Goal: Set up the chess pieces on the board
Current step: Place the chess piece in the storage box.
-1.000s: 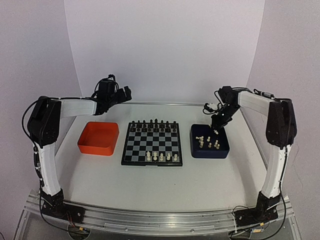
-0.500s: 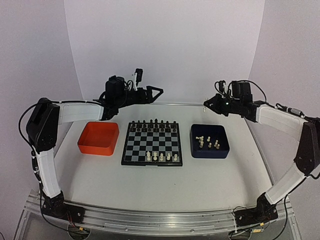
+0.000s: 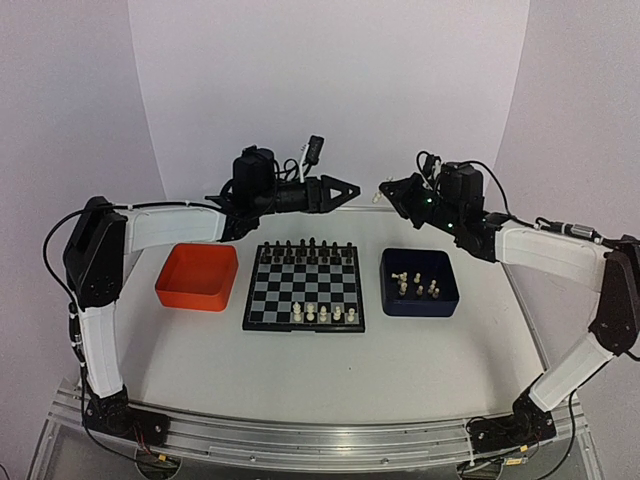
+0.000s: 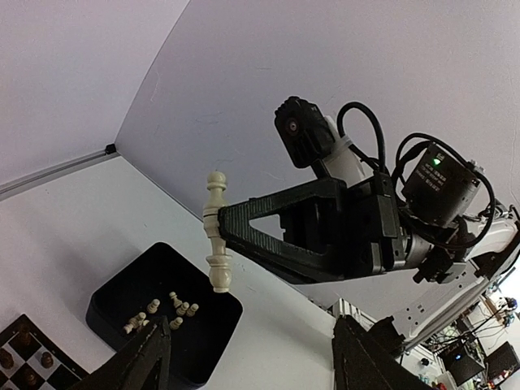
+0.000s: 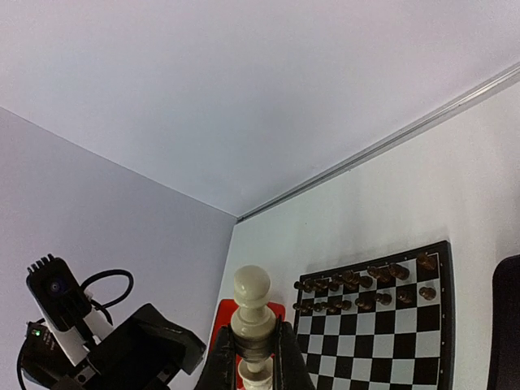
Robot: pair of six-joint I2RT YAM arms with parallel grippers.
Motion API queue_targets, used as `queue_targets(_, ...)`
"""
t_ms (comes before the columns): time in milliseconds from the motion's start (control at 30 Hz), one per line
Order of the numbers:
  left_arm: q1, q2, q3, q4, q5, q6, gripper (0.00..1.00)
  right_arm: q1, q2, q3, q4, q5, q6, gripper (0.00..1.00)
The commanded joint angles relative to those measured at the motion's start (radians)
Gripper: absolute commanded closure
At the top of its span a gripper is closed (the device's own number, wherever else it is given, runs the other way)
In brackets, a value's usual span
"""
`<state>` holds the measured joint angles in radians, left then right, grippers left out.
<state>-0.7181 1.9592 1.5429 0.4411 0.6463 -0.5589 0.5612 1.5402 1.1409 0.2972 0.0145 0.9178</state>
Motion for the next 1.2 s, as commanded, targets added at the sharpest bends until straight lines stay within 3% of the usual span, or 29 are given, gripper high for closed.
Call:
queue_targets(0,-0.012,0.039,0.082,-0.043,-0.017,-0.037,0.38,0.047,-0.024,0.005,0.104,0.046,0.06,1.0)
queue_targets(233,-0.026,0.079,0.128,-0.104,-0.025,-0.046,0.46,0.089,-0.019,0.011,0.129,0.084,0.009,1.0)
queue_targets(633,-0.026,0.106,0.132,-0.04,-0.007,-0.103,0.85,0.094,0.006,0.008,0.13,0.074,0.025,1.0)
queue_targets(733,-0.026,0.106,0.137,-0.047,-0.018,-0.1,0.99,0.094,0.017,0.014,0.131,0.057,0.027,1.0)
queue_targets(833,-0.026,0.09,0.109,-0.034,-0.029,-0.089,1.0,0.094,0.021,0.003,0.129,0.054,0.022,0.99)
queue_targets(1000,-0.026,0.038,0.048,-0.05,-0.086,-0.061,1.0,0.094,0.004,-0.021,0.121,0.044,-0.053,0.91)
queue_targets(1167,-0.026,0.024,0.042,-0.1,-0.079,-0.032,1.0,0.094,-0.016,-0.035,0.106,0.041,-0.105,0.59)
